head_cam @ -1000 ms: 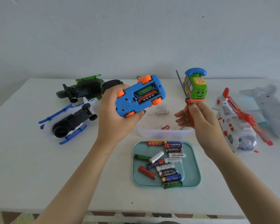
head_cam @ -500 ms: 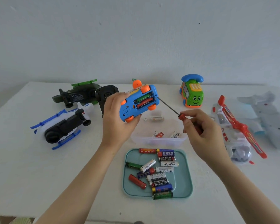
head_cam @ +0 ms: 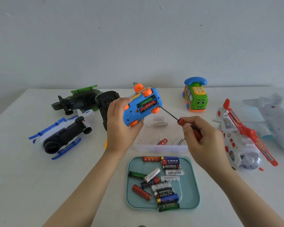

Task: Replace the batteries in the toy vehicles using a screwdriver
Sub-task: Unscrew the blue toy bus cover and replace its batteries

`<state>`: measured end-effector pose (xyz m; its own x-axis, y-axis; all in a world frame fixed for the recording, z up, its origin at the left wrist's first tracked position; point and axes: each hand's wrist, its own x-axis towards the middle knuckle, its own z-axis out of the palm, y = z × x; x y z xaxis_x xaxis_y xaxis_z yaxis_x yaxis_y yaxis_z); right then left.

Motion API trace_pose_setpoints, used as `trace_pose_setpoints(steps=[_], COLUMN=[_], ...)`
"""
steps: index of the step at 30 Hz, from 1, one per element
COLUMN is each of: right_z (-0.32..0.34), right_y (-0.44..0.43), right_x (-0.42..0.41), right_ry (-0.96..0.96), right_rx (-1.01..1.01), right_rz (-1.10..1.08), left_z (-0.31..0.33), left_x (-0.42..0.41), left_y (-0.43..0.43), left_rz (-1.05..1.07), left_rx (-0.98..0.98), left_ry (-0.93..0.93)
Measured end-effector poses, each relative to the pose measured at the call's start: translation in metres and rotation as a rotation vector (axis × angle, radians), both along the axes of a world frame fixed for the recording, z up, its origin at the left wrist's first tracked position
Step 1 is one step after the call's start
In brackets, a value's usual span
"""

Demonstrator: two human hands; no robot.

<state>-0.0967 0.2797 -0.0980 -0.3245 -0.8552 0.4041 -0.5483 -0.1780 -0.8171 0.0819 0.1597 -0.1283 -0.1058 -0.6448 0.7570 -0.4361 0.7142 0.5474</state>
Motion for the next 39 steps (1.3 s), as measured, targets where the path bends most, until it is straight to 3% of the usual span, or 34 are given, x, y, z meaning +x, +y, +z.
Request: trace_pose_setpoints(steps=[10, 17, 24, 39], right_z=[0.000, -0.003, -0.001, 0.010], right_y=[-0.003, -0.005, 0.003, 0.010], right_x=[-0.001, -0.001, -0.013, -0.002], right_ry=[0.087, 0.002, 0.039, 0.064], right_rx=[0.057, 0.091, 0.102, 0.002], right_rz=[-0.038, -0.009, 0.007, -0.085], left_z=[-0.008, -0.007, -0.012, -0.009], left_x=[-0.005, -0.003, 0.000, -0.004], left_y=[-0.003, -0.008, -0.011, -0.014], left_rz=[-0.055, -0.093, -0.074, -0.003], left_rx=[-0.005, -0.028, -0.023, -0.170], left_ry=[0.009, -0.051, -0.074, -0.131])
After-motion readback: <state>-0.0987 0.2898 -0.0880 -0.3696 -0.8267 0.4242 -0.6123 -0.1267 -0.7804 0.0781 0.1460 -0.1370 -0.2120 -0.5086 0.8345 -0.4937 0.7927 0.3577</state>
